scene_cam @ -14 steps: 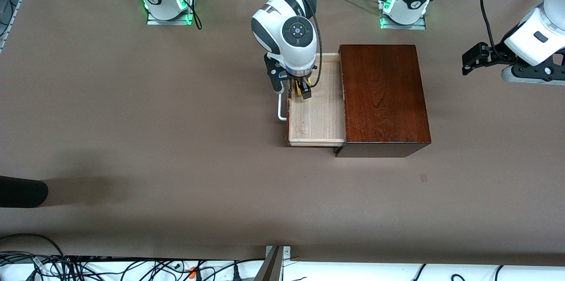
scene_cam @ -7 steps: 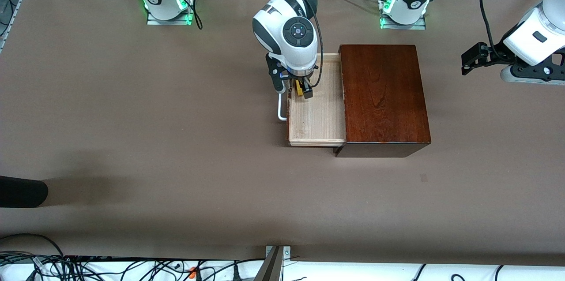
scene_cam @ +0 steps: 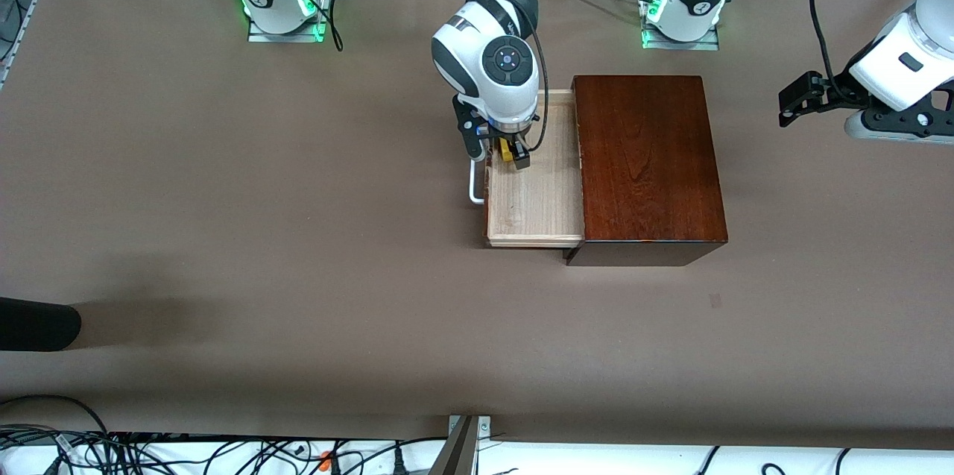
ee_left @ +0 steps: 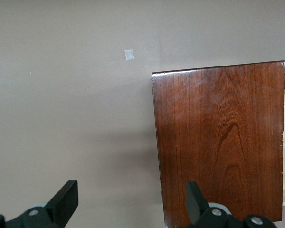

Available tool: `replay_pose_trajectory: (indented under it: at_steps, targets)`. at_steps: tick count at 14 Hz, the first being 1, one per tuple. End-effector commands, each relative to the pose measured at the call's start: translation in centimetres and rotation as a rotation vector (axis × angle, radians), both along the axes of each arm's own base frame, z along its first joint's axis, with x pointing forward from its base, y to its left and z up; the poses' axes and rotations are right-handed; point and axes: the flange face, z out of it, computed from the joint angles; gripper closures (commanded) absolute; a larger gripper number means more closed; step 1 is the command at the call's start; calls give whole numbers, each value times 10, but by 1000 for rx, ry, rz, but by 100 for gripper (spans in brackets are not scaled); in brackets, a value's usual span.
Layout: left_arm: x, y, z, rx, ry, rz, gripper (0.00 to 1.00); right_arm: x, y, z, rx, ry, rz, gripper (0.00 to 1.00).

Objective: Open drawer, take yellow block, close drawer
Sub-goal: 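Lower the right gripper into the drawer and grasp the yellow cube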

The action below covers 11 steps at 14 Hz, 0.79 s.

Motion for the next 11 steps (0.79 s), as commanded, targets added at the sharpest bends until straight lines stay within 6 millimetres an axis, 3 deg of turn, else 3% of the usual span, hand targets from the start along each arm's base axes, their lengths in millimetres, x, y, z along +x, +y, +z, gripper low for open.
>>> replay_pose_trajectory:
  at_steps: [1, 3, 5, 8, 11]
  targets:
    - [-4, -1, 2, 15, -9, -22, 0, 0, 5, 6, 15, 6, -14, 60]
    - [-4, -2, 2, 15, -9, -24, 0, 1, 5, 17, 24, 0, -18, 68]
    - [-4, -1, 2, 15, -9, -24, 0, 2, 4, 38, 48, -16, -18, 69]
    - [-4, -2, 2, 14, -9, -24, 0, 7, -7, 94, 90, -50, -24, 69]
    - [-4, -3, 2, 9, -10, -24, 0, 17, -40, 159, 111, -64, 50, 69]
